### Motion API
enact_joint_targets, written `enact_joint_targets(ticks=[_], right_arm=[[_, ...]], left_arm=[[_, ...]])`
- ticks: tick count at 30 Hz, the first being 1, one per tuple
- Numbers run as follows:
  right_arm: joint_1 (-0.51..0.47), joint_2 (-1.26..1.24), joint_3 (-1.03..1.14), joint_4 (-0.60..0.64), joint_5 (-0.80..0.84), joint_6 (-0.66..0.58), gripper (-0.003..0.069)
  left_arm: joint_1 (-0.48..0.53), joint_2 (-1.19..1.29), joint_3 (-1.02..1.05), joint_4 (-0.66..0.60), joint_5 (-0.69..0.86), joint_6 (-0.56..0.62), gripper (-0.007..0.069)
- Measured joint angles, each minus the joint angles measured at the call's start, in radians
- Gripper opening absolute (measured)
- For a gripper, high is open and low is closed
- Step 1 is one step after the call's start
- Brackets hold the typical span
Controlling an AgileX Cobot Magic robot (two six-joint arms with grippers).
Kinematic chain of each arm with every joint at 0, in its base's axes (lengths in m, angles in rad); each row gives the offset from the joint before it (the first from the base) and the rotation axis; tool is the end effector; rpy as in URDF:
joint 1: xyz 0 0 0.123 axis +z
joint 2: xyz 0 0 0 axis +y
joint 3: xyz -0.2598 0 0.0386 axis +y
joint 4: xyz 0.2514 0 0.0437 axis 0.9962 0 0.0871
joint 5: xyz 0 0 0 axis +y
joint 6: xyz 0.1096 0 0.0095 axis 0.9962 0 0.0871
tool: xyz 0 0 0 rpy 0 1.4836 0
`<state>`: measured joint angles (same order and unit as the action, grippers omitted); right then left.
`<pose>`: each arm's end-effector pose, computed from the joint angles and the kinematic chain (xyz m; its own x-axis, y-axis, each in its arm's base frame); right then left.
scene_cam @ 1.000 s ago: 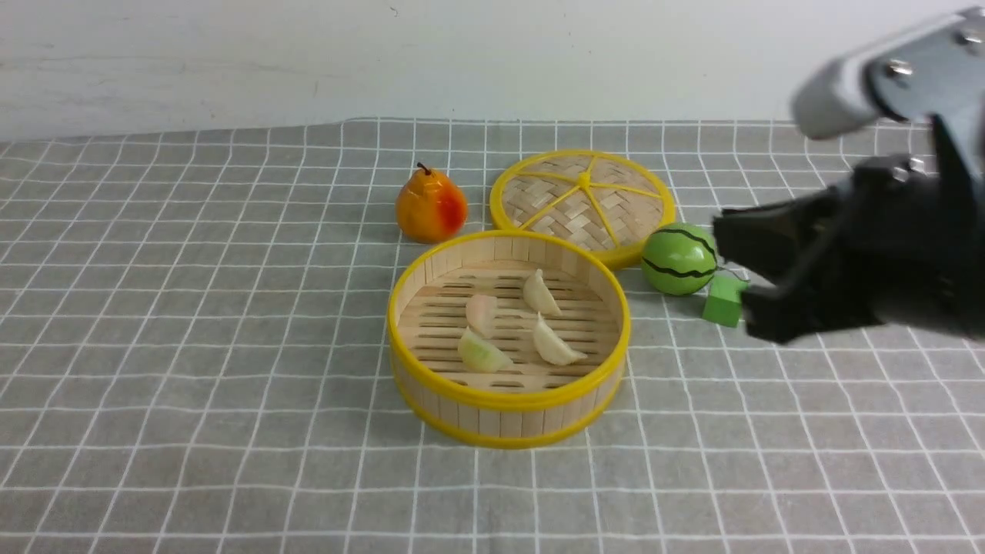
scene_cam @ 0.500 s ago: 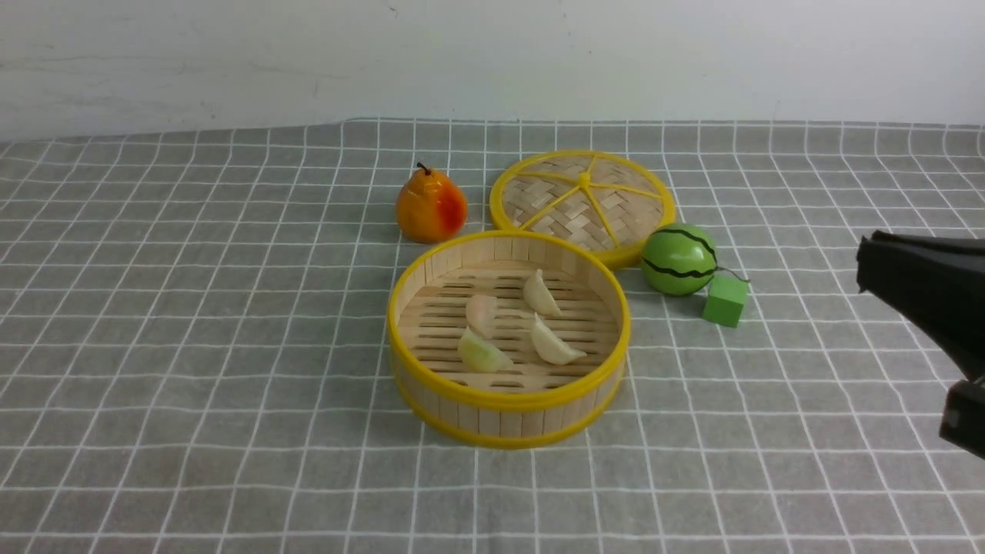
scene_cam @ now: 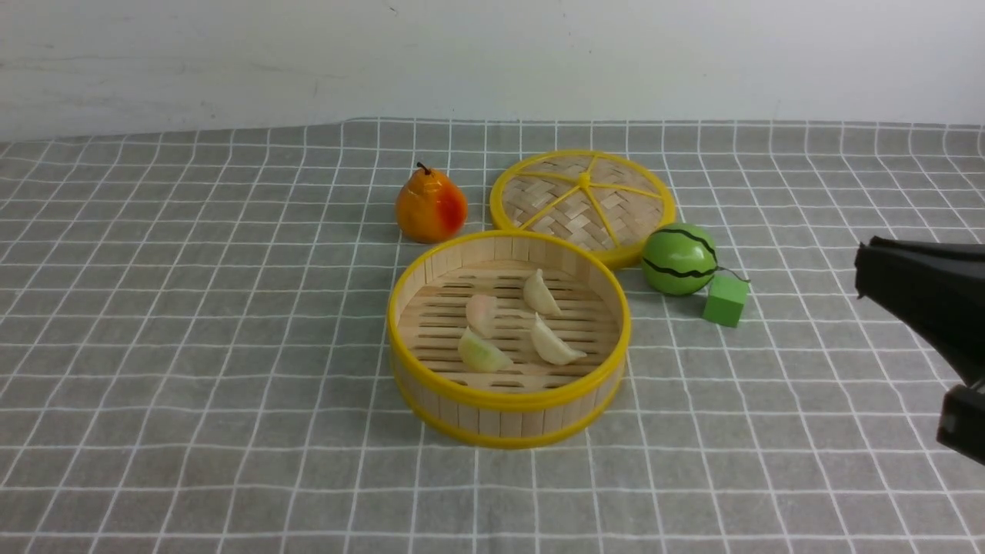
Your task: Put the dumplings into the steamer on the table with the grey tablecloth.
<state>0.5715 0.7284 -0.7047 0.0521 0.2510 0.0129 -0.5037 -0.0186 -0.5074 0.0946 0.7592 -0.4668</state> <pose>0.1609 0.1052 0.3419 -0.1911 -0.0476 -0.9804 -0.5405 0.8388 0.0646 0.0417 -0.0148 0.3050 -0.2805 -0.2871 -0.9159 0.3434 0.8610 -0.3751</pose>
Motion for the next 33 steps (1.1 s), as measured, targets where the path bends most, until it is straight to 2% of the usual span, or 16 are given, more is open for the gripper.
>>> enact_joint_targets(ticks=[5,11,13,14,15,19,23,26,33], right_arm=[[-0.003,-0.018,0.052,-0.001,-0.006,0.0,-0.0004],[-0.139,-0.199,0.236,-0.016,-0.001,0.007,-0.0018],[-0.263,-0.315,0.338,-0.052,-0.001,0.034,-0.0022],[-0.263,-0.315,0.338,-0.052,-0.001,0.034,-0.0022],[-0.33,-0.383,0.397,-0.079,0.001,0.066,-0.0022],[-0.485,-0.553,0.542,-0.126,0.012,0.155,-0.0022],[-0.583,-0.681,0.658,-0.134,0.018,0.191,-0.0022],[-0.603,-0.733,0.723,-0.125,0.036,0.203,-0.0022],[-0.601,-0.739,0.727,-0.12,0.11,0.205,-0.0022]], left_arm=[[0.0,0.0,0.0,0.0,0.0,0.0,-0.0014],[0.0,0.0,0.0,0.0,0.0,0.0,-0.0014],[0.0,0.0,0.0,0.0,0.0,0.0,-0.0014],[0.0,0.0,0.0,0.0,0.0,0.0,-0.0014],[0.0,0.0,0.0,0.0,0.0,0.0,-0.0014],[0.0,0.0,0.0,0.0,0.0,0.0,-0.0013],[0.0,0.0,0.0,0.0,0.0,0.0,-0.0012],[0.0,0.0,0.0,0.0,0.0,0.0,-0.0011],[0.0,0.0,0.0,0.0,0.0,0.0,-0.0003]])
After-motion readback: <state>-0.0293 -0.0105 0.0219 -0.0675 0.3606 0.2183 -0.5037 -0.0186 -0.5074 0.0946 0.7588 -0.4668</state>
